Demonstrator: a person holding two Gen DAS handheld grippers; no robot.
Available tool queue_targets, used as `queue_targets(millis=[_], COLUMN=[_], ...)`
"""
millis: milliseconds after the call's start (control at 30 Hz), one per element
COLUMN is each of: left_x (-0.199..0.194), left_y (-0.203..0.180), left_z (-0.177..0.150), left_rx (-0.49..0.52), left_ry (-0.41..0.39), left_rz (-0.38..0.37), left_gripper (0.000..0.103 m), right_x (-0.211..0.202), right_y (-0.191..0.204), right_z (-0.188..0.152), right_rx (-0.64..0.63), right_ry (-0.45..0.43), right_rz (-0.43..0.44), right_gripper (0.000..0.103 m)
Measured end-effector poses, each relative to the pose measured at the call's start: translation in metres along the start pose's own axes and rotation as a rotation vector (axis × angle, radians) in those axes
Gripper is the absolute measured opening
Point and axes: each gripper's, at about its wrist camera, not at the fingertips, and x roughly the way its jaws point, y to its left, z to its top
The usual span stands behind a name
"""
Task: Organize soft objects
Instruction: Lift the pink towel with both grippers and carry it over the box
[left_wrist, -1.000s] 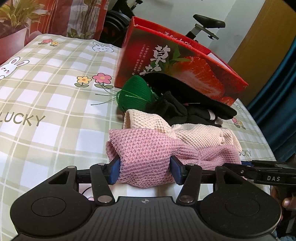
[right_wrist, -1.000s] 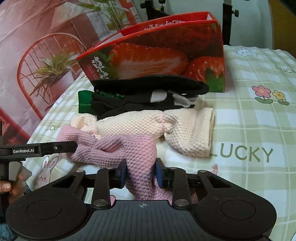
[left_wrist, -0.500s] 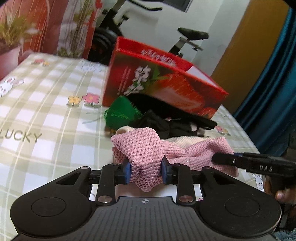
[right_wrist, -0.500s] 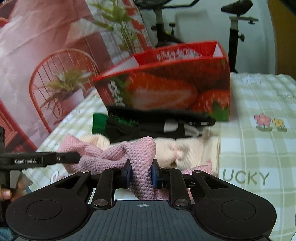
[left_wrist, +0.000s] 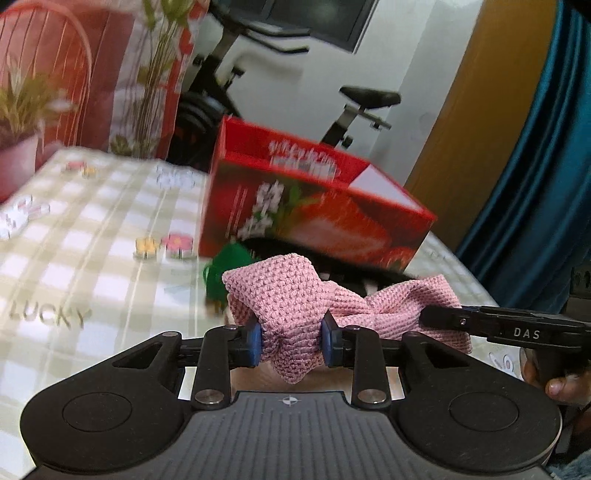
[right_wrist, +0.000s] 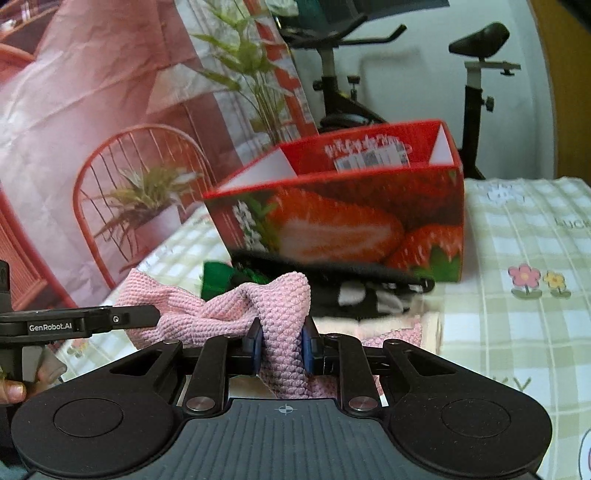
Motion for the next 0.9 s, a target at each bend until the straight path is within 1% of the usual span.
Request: queue_targets(millis=[200, 333, 567, 700, 900], left_x=[-0.013, -0.010, -0.002, 0.010, 0.026], left_y=[-0.014, -0.017, -0.029, -0.028, -0.021], left_z=[0.028, 0.046, 0.075, 0.088, 0.112], left_rx=[0.079, 0.082, 0.108, 0.088, 0.049], left_ry=[-0.080, -0.109, -0.160, -0.163, -0.163], left_rz=[-0.013, -0.032, -0.050, -0.060, -0.072], left_gripper=[0.032, 0.032, 0.031, 0.031, 0.031], right_x=[-0.011, -0.017, -0.020, -0.018, -0.003], right_y=[0.006, 0.004, -0.005, -0.011, -0.022], right_z=[0.026, 0.045, 0.074, 0.091, 0.118], right_rx=[-0.015, -0.008, -0.013, -0.021, -0.025], right_ry=[-0.078, -0.130, -0.188, -0.213, -0.224], right_rz=[0.016, 0.021, 0.011, 0.001, -0.013], right_gripper=[0.019, 0.019, 0.019, 0.019, 0.019])
